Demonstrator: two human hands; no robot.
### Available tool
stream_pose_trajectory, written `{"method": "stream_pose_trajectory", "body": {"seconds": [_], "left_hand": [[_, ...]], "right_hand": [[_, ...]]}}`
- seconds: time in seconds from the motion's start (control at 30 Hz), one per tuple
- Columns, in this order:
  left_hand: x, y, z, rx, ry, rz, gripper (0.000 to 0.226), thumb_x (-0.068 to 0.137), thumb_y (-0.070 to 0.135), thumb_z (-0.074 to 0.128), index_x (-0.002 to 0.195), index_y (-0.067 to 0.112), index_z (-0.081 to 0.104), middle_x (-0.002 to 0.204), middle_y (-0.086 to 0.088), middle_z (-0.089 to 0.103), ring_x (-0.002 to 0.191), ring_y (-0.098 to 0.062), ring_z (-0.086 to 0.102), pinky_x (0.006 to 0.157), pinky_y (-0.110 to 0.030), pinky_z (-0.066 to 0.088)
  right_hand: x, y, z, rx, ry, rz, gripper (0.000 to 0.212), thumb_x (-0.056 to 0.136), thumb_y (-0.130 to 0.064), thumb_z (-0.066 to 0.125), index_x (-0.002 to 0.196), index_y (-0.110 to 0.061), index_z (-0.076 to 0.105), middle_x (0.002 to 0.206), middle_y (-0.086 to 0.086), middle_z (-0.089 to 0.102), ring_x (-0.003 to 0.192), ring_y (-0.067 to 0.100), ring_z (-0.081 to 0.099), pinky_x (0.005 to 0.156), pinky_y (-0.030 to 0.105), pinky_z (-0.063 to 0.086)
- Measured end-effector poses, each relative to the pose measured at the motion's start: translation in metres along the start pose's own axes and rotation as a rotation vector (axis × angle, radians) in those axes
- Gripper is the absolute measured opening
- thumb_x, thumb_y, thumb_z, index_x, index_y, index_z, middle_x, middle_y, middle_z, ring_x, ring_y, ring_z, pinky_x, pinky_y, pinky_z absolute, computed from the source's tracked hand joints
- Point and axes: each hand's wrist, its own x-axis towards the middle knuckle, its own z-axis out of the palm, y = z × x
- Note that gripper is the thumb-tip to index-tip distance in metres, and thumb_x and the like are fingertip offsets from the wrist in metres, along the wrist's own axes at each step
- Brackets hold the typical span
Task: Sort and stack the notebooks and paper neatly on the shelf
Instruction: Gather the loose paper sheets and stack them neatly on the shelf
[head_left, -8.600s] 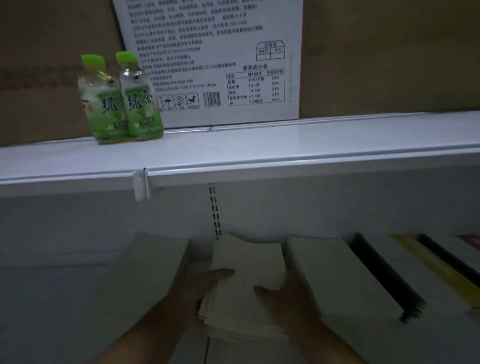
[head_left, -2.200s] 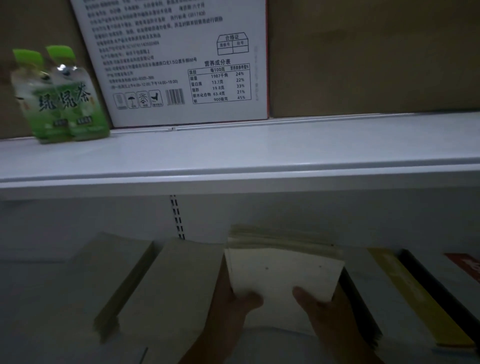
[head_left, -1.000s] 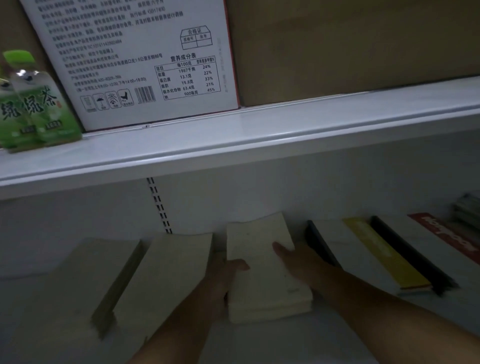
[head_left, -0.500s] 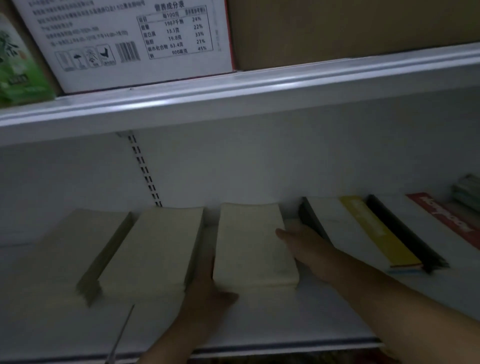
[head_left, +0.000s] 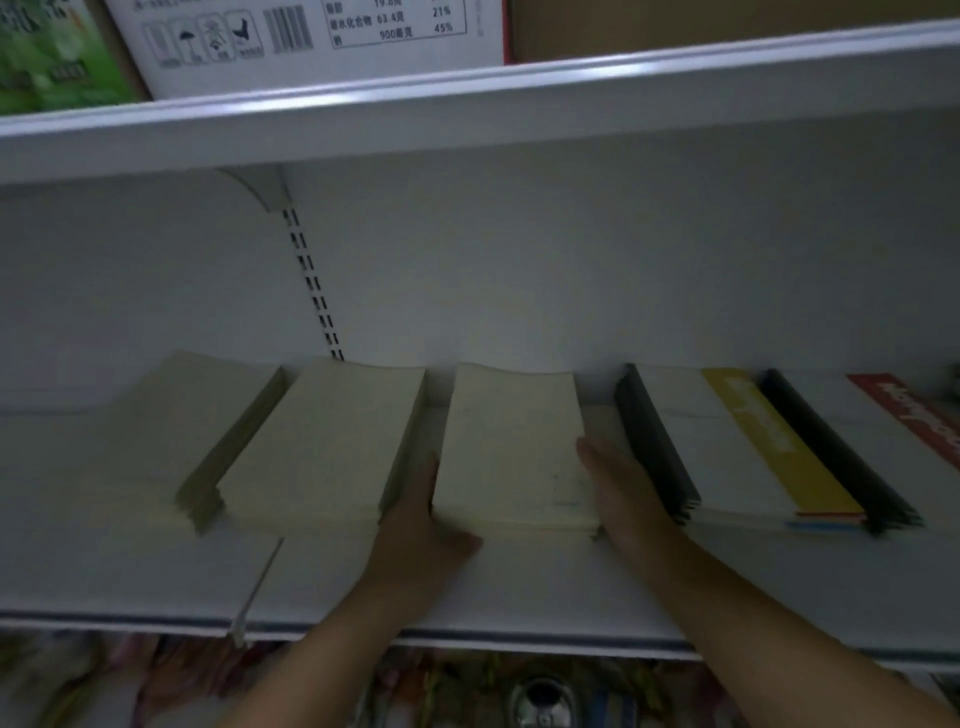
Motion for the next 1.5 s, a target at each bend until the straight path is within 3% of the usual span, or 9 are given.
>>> {"method": "stream_pose_trajectory", "body": {"seconds": [0.27, 0.43, 0.57, 0.7, 0.93, 1.1, 1.23, 1.3, 1.5], "left_hand": [[-0.006, 0.005, 0.002, 0.017, 0.013, 0.031, 0.086, 0.082, 0.012, 0.066, 0.14, 0.052, 0.017, 0.126, 0.015, 0.055, 0.109, -0.004, 0.054, 0.089, -0.018, 0.043], [-0.018, 0.004, -0.004, 0.015, 0.023, 0.158, 0.088, 0.089, 0.018, 0.062, 0.134, 0.056, -0.004, 0.151, 0.027, 0.011, 0.14, 0.001, 0.019, 0.116, -0.029, 0.025], [-0.021, -0.005, -0.009, 0.193, 0.148, 0.448, 0.075, 0.087, 0.033, 0.047, 0.151, 0.029, 0.009, 0.153, 0.028, -0.004, 0.141, 0.012, -0.004, 0.114, -0.022, 0.017], [-0.033, 0.008, -0.004, 0.188, 0.248, 0.703, 0.066, 0.079, 0.029, 0.045, 0.141, 0.01, 0.034, 0.157, 0.007, 0.019, 0.145, -0.006, 0.014, 0.113, -0.011, 0.017], [-0.072, 0.086, 0.068, -0.348, -0.238, 0.185, 0.061, 0.066, 0.021, 0.065, 0.103, 0.068, 0.057, 0.117, 0.039, 0.057, 0.116, 0.015, 0.05, 0.092, -0.002, 0.036], [-0.029, 0.126, 0.14, -0.258, -0.226, -0.044, 0.055, 0.089, 0.006, 0.059, 0.139, 0.021, 0.042, 0.12, 0.014, 0.047, 0.101, -0.002, 0.05, 0.069, 0.003, 0.037], [0.019, 0.135, 0.177, -0.164, -0.078, -0.302, 0.024, 0.091, 0.022, 0.055, 0.113, 0.012, 0.054, 0.092, -0.005, 0.059, 0.082, -0.025, 0.056, 0.08, -0.033, 0.047], [0.035, 0.138, 0.181, -0.296, -0.07, -0.409, 0.01, 0.089, 0.022, 0.059, 0.092, 0.013, 0.059, 0.085, -0.009, 0.06, 0.078, -0.028, 0.058, 0.08, -0.037, 0.048], [0.063, 0.159, 0.165, -0.553, -0.032, -0.608, 0.036, 0.077, 0.023, 0.077, 0.1, -0.003, 0.066, 0.103, -0.021, 0.066, 0.091, -0.036, 0.065, 0.081, -0.044, 0.054]], "right_hand": [[-0.007, 0.001, 0.001, -0.054, -0.03, -0.09, 0.031, 0.097, -0.003, 0.043, 0.117, -0.023, 0.057, 0.1, -0.016, 0.064, 0.08, -0.015, 0.062, 0.068, 0.001, 0.044], [-0.021, -0.01, 0.007, -0.098, -0.022, -0.083, 0.034, 0.097, -0.002, 0.043, 0.121, -0.024, 0.053, 0.108, -0.014, 0.063, 0.088, -0.015, 0.061, 0.076, 0.002, 0.044], [-0.039, -0.013, 0.01, -0.185, 0.047, -0.061, 0.048, 0.098, -0.021, 0.046, 0.145, -0.018, 0.033, 0.149, -0.007, 0.034, 0.134, 0.002, 0.035, 0.114, 0.022, 0.026], [-0.073, -0.03, -0.004, -0.625, -0.053, -0.341, 0.049, 0.091, -0.056, 0.033, 0.138, -0.04, 0.03, 0.144, -0.032, 0.022, 0.134, -0.016, 0.019, 0.111, 0.007, 0.016], [-0.02, -0.044, -0.121, -1.02, 0.191, -0.392, 0.034, 0.097, -0.015, 0.045, 0.129, -0.008, 0.055, 0.146, 0.006, 0.041, 0.137, 0.01, 0.031, 0.112, 0.017, 0.018], [0.003, -0.035, -0.164, -1.139, 0.119, -0.354, 0.038, 0.095, -0.018, 0.038, 0.125, -0.001, 0.054, 0.136, 0.017, 0.048, 0.124, 0.034, 0.049, 0.1, 0.03, 0.042], [0.006, -0.014, -0.167, -1.09, 0.098, -0.281, 0.068, 0.084, -0.044, 0.016, 0.125, -0.004, 0.053, 0.134, 0.015, 0.048, 0.124, 0.029, 0.045, 0.107, 0.036, 0.036], [0.012, -0.007, -0.17, -1.08, 0.109, -0.325, 0.047, 0.09, -0.03, 0.029, 0.11, -0.003, 0.061, 0.12, 0.016, 0.056, 0.114, 0.03, 0.051, 0.101, 0.034, 0.04], [0.014, -0.001, -0.174, -1.036, 0.105, -0.336, 0.046, 0.097, -0.026, 0.028, 0.102, -0.007, 0.07, 0.113, 0.015, 0.066, 0.105, 0.028, 0.064, 0.09, 0.029, 0.05]]}}
